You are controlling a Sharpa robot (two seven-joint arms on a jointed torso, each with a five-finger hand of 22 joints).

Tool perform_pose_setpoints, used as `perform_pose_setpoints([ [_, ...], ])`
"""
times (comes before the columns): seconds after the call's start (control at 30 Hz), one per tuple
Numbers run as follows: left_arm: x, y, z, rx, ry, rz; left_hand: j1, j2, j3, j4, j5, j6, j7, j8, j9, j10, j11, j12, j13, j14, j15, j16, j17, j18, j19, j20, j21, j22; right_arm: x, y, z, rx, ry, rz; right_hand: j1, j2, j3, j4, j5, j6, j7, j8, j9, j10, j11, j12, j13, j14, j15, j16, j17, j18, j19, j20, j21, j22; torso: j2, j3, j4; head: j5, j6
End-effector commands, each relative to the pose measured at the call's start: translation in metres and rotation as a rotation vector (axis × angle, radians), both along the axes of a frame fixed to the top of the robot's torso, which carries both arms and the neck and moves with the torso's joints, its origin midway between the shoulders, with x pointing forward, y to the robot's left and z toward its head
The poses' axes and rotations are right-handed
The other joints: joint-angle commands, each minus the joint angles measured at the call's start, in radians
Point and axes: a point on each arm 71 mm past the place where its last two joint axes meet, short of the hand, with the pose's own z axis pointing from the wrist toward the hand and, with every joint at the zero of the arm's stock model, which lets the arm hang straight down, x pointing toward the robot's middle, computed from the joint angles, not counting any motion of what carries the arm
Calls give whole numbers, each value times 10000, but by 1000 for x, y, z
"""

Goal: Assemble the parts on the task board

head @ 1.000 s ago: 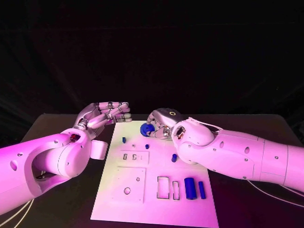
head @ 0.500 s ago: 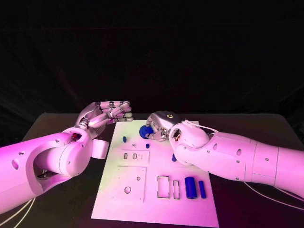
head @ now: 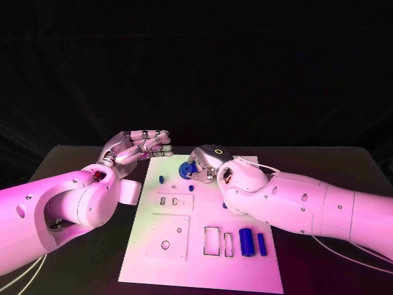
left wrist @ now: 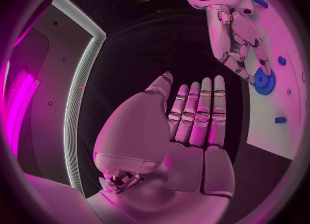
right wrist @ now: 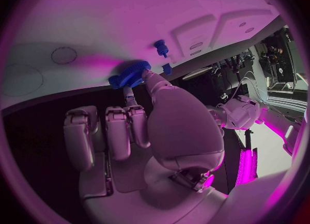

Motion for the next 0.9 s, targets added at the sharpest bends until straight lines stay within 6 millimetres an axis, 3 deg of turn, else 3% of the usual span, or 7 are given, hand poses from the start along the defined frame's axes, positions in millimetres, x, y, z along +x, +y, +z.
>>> perform_pose_setpoints([
  [0.03, -1, -2, 1, -84, -43, -202, -44, 87, 31, -17, 45, 9, 40, -59, -6, 4, 70, -59, 8, -72, -20, -23, -9, 121, -20, 74, -60, -12, -1, 2, -3, -158, 235, 151, -7, -106, -86, 0, -86, -114, 29, -103, -58, 108, 77, -89, 1550, 900, 83, 6, 1933, -67, 1057, 80, 45, 2635, -6, -1, -5, 9, 8],
  [0.47, 0, -2, 1, -73, -25, -188, -45, 86, 31, -17, 44, 9, 40, -60, -6, 4, 70, -60, 8, -72, -20, -24, -9, 121, -20, 74, -60, -13, 0, 0, -5, -184, 520, 206, -290, -204, -288, 149, -194, -213, 80, -256, -66, 55, 139, -148, 1502, 903, 150, 19, 1956, -67, 1057, 164, 45, 2635, 1, 0, -4, 20, 39],
  [0.7, 0, -2, 1, -70, -12, -194, -54, 79, 30, -16, 38, 8, 45, -67, -6, 4, 73, -67, 8, -72, -19, -32, -9, 120, -20, 75, -62, -16, 2, -3, -9, -165, 989, 51, -898, -55, -495, 622, 26, -284, 100, -293, -71, 72, 162, -126, 1524, 911, 174, 43, 1998, -67, 1057, 199, 45, 2635, 1, -3, 4, 20, 42],
  [0.9, 0, -1, 1, -67, -5, -192, -54, 79, 30, -16, 38, 8, 45, -67, -6, 4, 73, -67, 8, -72, -19, -32, -9, 120, -20, 75, -62, -16, 3, -8, -9, -101, 1013, -141, -1005, -11, -519, 728, 106, -320, 111, -293, -81, 69, 174, -126, 1525, 915, 184, 53, 2018, -67, 1057, 209, 45, 2635, -5, -4, 2, 11, 57],
])
